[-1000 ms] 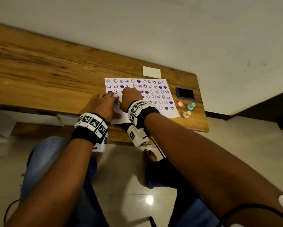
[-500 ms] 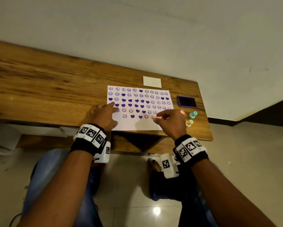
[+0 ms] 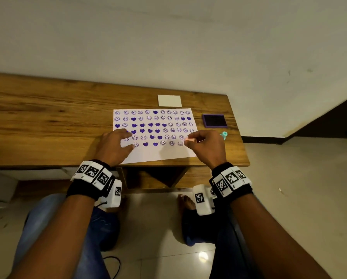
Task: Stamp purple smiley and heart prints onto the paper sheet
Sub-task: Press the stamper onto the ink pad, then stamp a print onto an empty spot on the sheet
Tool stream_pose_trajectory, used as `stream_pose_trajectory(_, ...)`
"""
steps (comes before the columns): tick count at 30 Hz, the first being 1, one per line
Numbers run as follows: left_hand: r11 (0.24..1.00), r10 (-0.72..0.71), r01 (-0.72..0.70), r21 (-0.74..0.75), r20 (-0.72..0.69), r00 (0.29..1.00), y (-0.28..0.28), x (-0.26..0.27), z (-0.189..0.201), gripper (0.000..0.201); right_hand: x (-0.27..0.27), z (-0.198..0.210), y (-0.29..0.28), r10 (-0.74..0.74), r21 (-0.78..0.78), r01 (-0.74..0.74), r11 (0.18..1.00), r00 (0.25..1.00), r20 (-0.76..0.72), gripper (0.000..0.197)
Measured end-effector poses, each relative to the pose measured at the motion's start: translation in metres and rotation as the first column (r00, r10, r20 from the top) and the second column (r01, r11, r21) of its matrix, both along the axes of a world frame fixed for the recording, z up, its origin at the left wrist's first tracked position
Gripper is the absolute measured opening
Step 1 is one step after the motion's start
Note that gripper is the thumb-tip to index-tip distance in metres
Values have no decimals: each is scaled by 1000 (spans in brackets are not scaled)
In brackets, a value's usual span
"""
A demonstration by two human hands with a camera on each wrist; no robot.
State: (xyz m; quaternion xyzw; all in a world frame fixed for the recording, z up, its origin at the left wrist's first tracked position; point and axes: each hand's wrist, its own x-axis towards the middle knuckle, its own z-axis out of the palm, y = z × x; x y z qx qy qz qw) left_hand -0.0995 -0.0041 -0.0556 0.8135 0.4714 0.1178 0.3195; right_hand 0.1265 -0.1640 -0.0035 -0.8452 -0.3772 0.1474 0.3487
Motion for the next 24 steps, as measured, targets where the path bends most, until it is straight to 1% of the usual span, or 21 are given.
stream_pose_trajectory(2,999,-45,45,-2,19,999,-11,15,7,43,11,2,-4,-29,0,29,1000,1000,-5,22)
stream_pose_trajectory(5,983,-183,183,-1,1,983,-29,55,18,40,30,7,-13,-91,4,91,996,996,-25,20)
stream_pose_trajectory(9,944,-330,330,7,-30,944,-53,121,23,42,53,7,-27,-210,78,214,974,976,-64,19)
stream_pose_trajectory(10,934,-356,356,12,-42,934,-58,139,25,43,59,4,-30,-241,106,250,962,966,-97,21)
stream_pose_trajectory(13,921,-385,387,43,-51,922,-67,179,24,44,67,-3,-36,-298,161,334,929,931,-210,22)
stream_pose_trajectory(14,915,-396,400,57,-76,915,-69,201,23,45,80,-9,-40,-324,174,372,912,912,-253,22)
stream_pose_trajectory(16,922,-376,382,67,-82,923,-62,206,24,46,74,-11,-32,-298,192,356,915,915,-273,21)
stream_pose_trajectory(18,911,-398,406,72,-97,912,-58,224,19,45,84,-14,-30,-310,220,376,900,907,-285,19)
stream_pose_trajectory(22,889,-444,456,47,-160,882,-56,244,13,32,100,-22,-28,-329,254,417,873,886,-326,18)
stream_pose_trajectory(24,882,-455,469,45,-180,872,-55,250,9,31,105,-26,-29,-333,260,427,866,881,-337,18)
